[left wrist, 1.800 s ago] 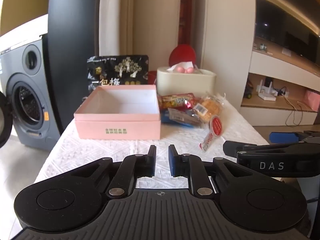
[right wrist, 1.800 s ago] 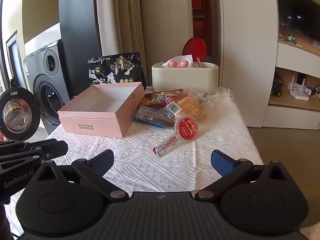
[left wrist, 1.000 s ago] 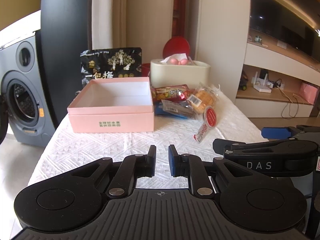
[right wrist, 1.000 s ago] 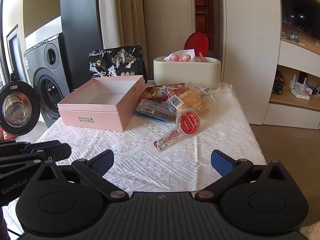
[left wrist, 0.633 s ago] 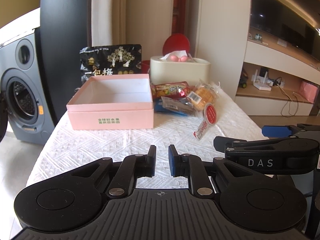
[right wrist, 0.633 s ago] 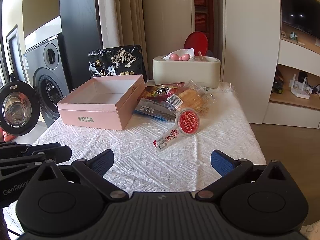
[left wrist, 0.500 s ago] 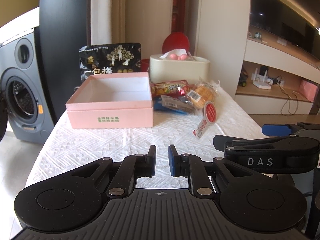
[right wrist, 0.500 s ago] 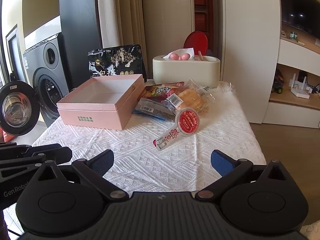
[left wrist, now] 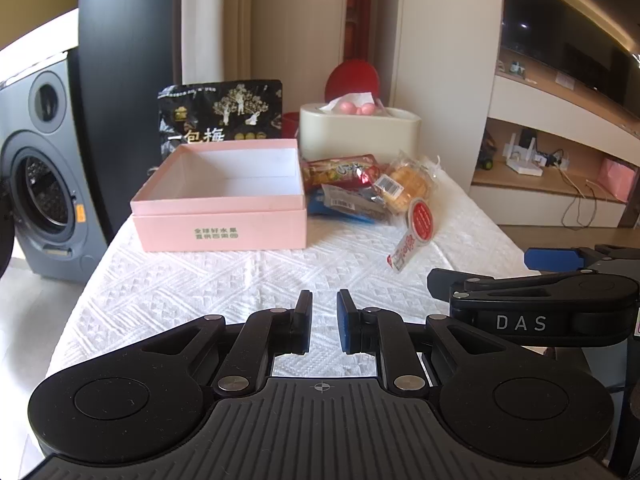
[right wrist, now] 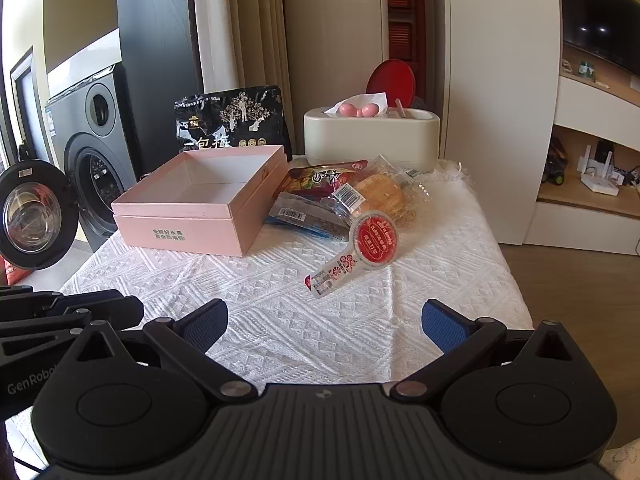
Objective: Organize snacks
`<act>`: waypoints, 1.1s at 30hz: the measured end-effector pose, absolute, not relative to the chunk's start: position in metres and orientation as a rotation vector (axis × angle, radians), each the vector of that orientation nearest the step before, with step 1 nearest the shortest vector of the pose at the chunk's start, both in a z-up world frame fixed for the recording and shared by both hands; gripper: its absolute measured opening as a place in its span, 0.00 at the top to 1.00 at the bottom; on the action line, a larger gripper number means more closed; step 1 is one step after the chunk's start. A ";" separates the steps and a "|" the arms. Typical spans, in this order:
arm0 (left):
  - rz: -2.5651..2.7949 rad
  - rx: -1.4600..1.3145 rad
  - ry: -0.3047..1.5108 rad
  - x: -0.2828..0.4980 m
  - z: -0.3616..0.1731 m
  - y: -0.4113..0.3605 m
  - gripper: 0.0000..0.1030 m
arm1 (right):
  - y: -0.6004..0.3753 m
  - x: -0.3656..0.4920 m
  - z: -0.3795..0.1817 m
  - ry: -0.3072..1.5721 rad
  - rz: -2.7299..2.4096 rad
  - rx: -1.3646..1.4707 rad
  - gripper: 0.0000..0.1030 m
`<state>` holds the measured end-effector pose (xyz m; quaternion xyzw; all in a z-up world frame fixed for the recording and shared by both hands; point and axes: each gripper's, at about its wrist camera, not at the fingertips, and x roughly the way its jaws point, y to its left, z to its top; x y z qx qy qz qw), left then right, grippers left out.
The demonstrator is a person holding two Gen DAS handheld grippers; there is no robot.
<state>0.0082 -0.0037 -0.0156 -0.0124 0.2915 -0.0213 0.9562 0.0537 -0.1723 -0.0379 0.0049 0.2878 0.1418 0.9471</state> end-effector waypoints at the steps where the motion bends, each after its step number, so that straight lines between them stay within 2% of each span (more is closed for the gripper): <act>1: -0.043 -0.025 0.592 0.008 -0.016 -0.004 0.83 | -0.172 0.054 -0.038 0.587 0.289 0.009 0.00; 33: -0.037 -0.035 0.628 0.011 -0.019 -0.003 0.83 | -0.174 0.054 -0.045 0.601 0.280 0.012 0.00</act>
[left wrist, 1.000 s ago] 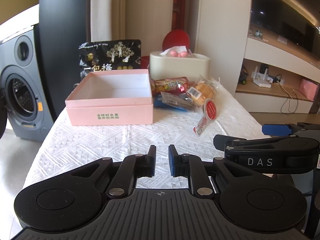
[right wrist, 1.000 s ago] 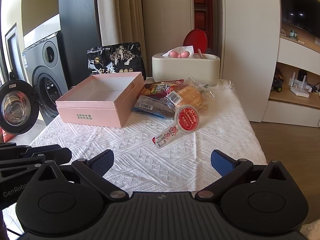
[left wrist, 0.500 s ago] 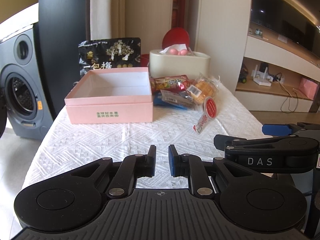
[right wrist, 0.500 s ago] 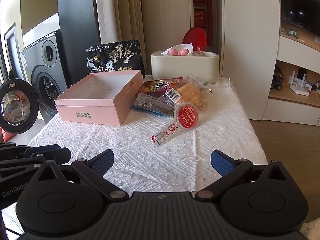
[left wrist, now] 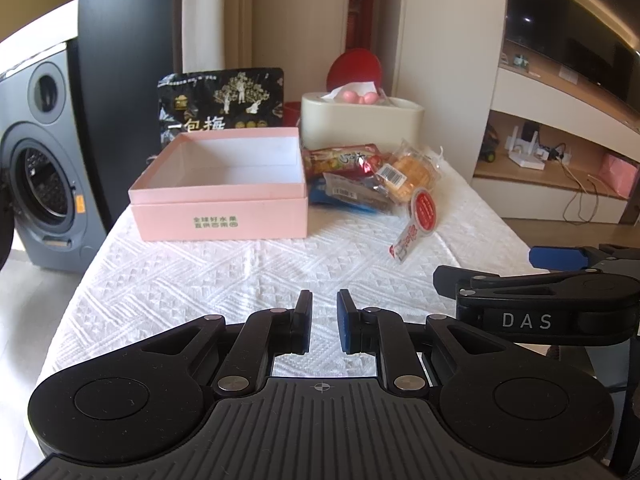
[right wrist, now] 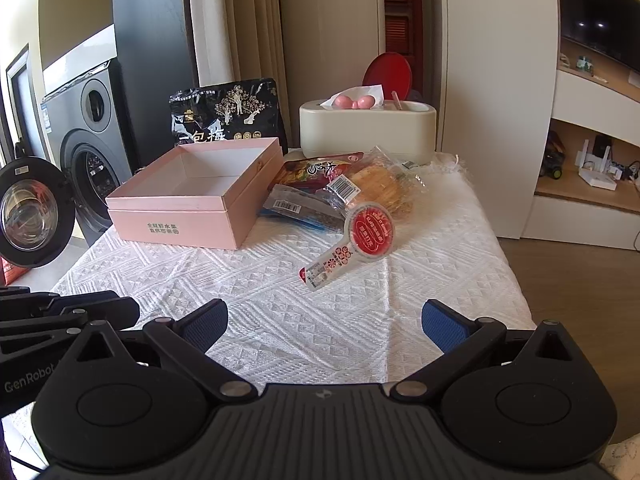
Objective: Organize snacks
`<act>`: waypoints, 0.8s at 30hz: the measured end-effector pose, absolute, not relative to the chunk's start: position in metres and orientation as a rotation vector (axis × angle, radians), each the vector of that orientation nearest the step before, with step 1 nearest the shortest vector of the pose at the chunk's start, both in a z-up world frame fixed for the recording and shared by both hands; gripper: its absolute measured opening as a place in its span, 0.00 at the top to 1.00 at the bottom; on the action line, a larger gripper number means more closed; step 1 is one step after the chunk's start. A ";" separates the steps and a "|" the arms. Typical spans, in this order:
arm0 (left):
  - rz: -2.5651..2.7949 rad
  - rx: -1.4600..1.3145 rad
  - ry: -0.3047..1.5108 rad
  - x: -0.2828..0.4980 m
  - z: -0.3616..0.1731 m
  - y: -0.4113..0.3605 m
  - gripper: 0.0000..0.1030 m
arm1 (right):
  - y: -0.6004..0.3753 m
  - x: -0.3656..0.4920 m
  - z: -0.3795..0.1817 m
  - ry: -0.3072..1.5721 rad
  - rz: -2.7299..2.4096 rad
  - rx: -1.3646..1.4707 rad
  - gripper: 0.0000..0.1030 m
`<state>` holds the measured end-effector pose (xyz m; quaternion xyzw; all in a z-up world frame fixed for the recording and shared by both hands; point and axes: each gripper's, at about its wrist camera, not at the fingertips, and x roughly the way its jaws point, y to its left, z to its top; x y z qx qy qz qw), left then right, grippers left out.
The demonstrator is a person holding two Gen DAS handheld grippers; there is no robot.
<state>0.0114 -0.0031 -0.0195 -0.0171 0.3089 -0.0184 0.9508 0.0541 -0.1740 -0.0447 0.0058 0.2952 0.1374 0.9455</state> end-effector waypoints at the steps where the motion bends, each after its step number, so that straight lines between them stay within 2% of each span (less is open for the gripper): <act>1: -0.037 -0.037 0.633 0.013 -0.020 -0.003 0.83 | -0.175 0.054 -0.045 0.601 0.278 0.010 0.00; 7: -0.035 -0.048 0.644 0.023 -0.023 0.001 0.83 | -0.183 0.058 -0.048 0.553 0.296 -0.025 0.00; 11: -0.150 -0.149 0.636 0.048 -0.024 0.011 0.83 | -0.193 0.076 -0.051 0.500 0.326 -0.107 0.00; 17: -0.151 -0.128 0.615 0.092 -0.034 0.009 0.83 | -0.205 0.142 -0.064 0.625 0.367 -0.071 0.00; 24: -0.394 -0.120 0.640 0.132 -0.039 -0.008 0.83 | -0.201 0.246 -0.055 0.612 0.336 -0.018 0.00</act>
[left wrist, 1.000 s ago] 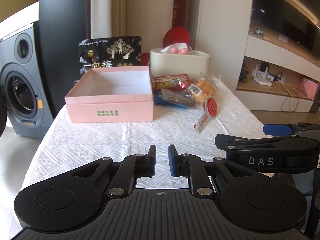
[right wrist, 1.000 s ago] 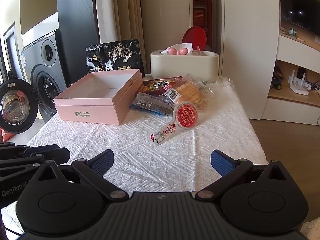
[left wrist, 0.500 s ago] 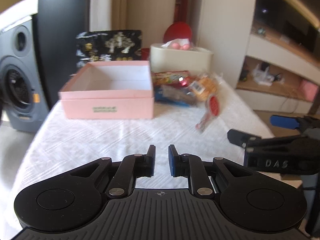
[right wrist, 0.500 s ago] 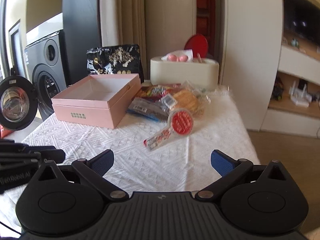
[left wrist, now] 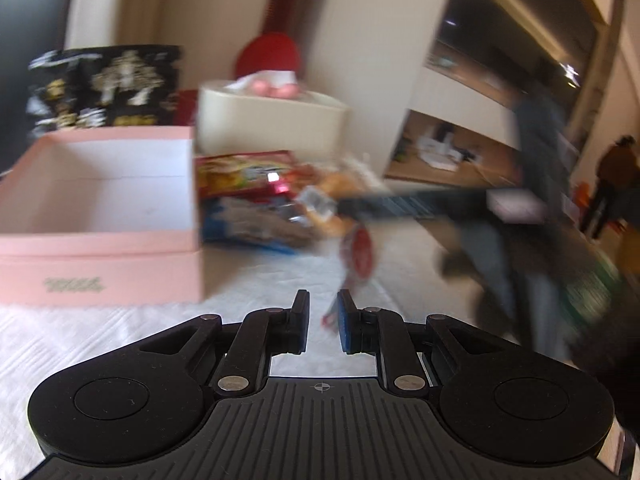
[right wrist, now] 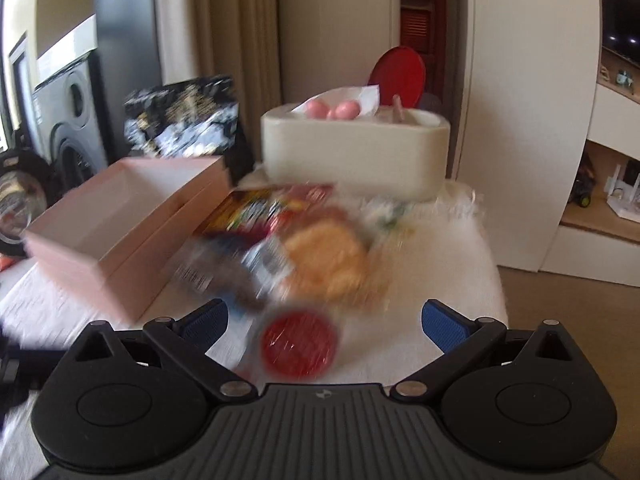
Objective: Organize snacks
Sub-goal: 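Move left tool to the red cup snack while right tool nears the bread bun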
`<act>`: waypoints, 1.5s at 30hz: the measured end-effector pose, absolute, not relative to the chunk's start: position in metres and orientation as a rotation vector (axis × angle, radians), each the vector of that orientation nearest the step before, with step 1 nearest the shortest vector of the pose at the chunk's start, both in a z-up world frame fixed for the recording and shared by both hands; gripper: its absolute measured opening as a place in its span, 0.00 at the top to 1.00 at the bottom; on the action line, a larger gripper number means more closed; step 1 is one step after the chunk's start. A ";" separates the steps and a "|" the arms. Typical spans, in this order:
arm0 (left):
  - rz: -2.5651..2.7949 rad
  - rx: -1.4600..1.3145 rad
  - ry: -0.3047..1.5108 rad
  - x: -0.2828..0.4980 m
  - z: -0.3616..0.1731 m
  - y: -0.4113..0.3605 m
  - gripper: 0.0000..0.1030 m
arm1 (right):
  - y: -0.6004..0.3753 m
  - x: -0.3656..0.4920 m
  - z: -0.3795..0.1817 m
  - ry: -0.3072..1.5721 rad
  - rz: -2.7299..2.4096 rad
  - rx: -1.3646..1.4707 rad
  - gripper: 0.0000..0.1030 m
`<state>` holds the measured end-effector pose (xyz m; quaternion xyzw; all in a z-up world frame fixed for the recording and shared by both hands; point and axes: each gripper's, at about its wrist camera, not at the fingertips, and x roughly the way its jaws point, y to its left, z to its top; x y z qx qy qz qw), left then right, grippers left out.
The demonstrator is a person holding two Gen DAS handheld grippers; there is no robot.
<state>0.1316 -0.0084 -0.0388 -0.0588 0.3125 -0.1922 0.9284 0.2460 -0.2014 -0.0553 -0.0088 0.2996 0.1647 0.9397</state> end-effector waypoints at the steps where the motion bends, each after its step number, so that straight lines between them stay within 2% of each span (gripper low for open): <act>1: -0.401 -0.113 0.634 0.135 -0.039 -0.012 0.83 | -0.200 0.262 -0.054 0.621 0.336 0.000 0.00; 7: -0.395 -0.143 0.644 0.147 -0.046 -0.008 0.83 | -0.193 0.322 -0.067 0.723 0.357 0.056 0.00; 10: -0.377 -0.163 0.627 0.147 -0.047 0.007 0.83 | -0.205 0.311 -0.073 0.756 0.446 0.158 0.08; 14: -0.365 -0.215 0.610 0.148 -0.049 0.027 0.83 | -0.203 0.276 -0.073 0.782 0.588 0.175 0.10; 19: -0.313 -0.270 0.581 0.141 -0.044 0.046 0.83 | -0.186 0.248 -0.075 0.902 0.828 0.242 0.12; 25: -0.309 -0.248 0.615 0.137 -0.045 0.051 0.83 | -0.173 0.206 -0.054 0.787 0.863 0.024 0.11; 28: -0.343 -0.218 0.633 0.139 -0.049 0.042 0.83 | -0.178 0.207 -0.042 0.669 0.750 -0.039 0.05; 30: -0.352 -0.218 0.634 0.140 -0.050 0.036 0.83 | -0.176 0.221 -0.042 0.621 0.660 -0.079 0.04; 33: -0.373 -0.190 0.627 0.138 -0.048 0.028 0.83 | -0.165 0.247 -0.054 0.600 0.613 -0.151 0.04; 36: -0.376 -0.151 0.639 0.137 -0.047 0.025 0.83 | -0.150 0.274 -0.075 0.670 0.642 -0.185 0.05; 39: -0.395 -0.141 0.670 0.141 -0.047 0.026 0.83 | -0.157 0.280 -0.085 0.745 0.635 -0.124 0.11; 41: -0.419 -0.148 0.683 0.147 -0.049 0.026 0.83 | -0.169 0.270 -0.079 0.785 0.616 -0.069 0.29; 45: -0.429 -0.146 0.708 0.164 -0.058 0.022 0.83 | -0.204 0.233 -0.072 0.826 0.489 0.030 0.31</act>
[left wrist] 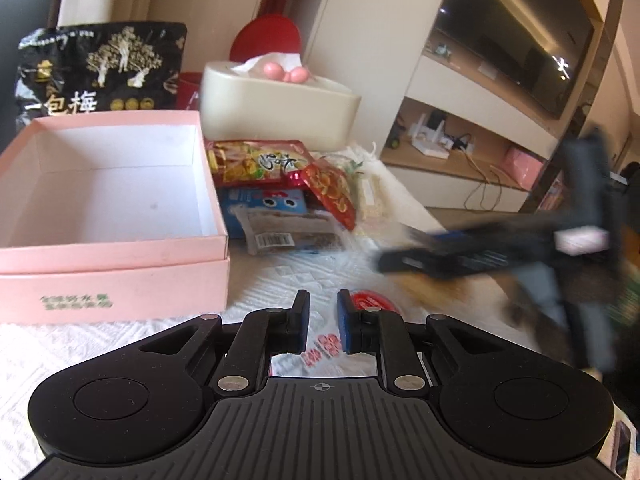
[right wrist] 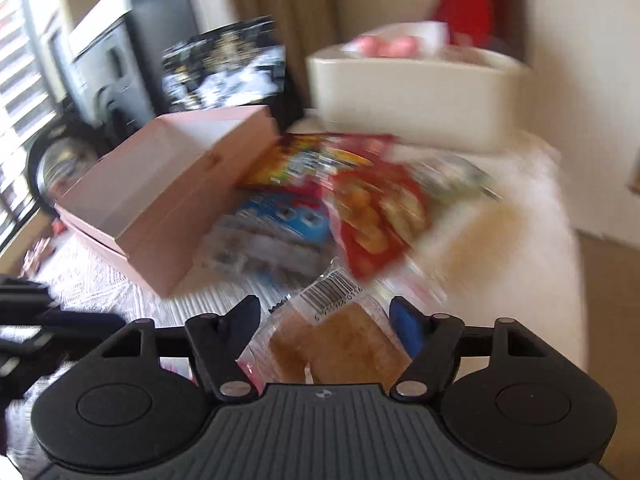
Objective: Organize snacks
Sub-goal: 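Move left tool to the red cup snack while right tool nears the bread bun, then grasp the red cup's stick with left tool while right tool grasps the bun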
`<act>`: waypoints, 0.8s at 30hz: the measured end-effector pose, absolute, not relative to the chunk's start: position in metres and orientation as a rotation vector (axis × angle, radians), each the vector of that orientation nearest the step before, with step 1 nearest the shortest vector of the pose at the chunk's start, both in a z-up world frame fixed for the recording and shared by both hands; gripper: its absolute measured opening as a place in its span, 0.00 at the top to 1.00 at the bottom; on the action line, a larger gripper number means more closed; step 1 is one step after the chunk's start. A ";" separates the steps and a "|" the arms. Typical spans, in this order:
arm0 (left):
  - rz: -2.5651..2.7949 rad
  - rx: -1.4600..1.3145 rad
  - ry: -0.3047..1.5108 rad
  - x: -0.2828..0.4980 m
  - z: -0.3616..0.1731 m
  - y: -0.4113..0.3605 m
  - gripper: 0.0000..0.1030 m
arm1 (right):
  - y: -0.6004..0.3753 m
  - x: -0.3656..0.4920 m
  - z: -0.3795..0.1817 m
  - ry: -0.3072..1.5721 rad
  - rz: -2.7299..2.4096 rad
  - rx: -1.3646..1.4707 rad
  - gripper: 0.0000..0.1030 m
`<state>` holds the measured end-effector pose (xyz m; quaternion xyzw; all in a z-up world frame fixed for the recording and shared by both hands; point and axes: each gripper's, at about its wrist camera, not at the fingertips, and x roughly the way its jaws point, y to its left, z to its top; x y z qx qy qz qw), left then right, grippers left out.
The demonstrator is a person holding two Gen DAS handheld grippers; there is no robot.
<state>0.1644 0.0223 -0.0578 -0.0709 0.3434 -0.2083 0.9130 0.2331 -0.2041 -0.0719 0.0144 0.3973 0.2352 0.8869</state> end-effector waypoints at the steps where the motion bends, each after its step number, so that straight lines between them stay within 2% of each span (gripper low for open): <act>1: -0.431 -0.145 0.719 0.169 -0.062 0.021 0.83 | -0.214 0.225 -0.073 0.844 0.466 0.061 0.31; 3: -0.454 -0.148 0.757 0.176 -0.071 0.018 0.83 | -0.230 0.214 -0.079 0.888 0.463 0.153 0.27; 5: -0.484 -0.158 0.803 0.176 -0.078 0.018 0.83 | -0.240 0.205 -0.085 0.917 0.470 0.221 0.19; 9: -0.527 -0.110 0.808 0.152 -0.075 0.016 0.83 | -0.236 0.188 -0.089 0.889 0.501 0.196 0.13; 11: -0.475 -0.012 0.771 0.137 -0.068 0.008 0.83 | -0.228 0.182 -0.091 0.866 0.510 0.151 0.06; 14: -0.411 0.081 0.694 0.118 -0.058 -0.005 0.83 | -0.215 0.169 -0.094 0.828 0.492 0.048 0.05; 17: -0.445 0.133 0.671 0.112 -0.055 -0.022 0.81 | -0.223 0.163 -0.091 0.806 0.470 0.087 0.05; 18: -0.442 0.171 0.670 0.114 -0.057 -0.029 0.78 | -0.228 0.161 -0.089 0.791 0.457 0.107 0.05; 23: -0.422 0.313 0.717 0.122 -0.076 -0.056 0.77 | -0.248 0.151 -0.089 0.781 0.367 0.106 0.05; 24: -0.438 0.326 0.706 0.120 -0.077 -0.058 0.71 | -0.252 0.149 -0.092 0.793 0.367 0.121 0.05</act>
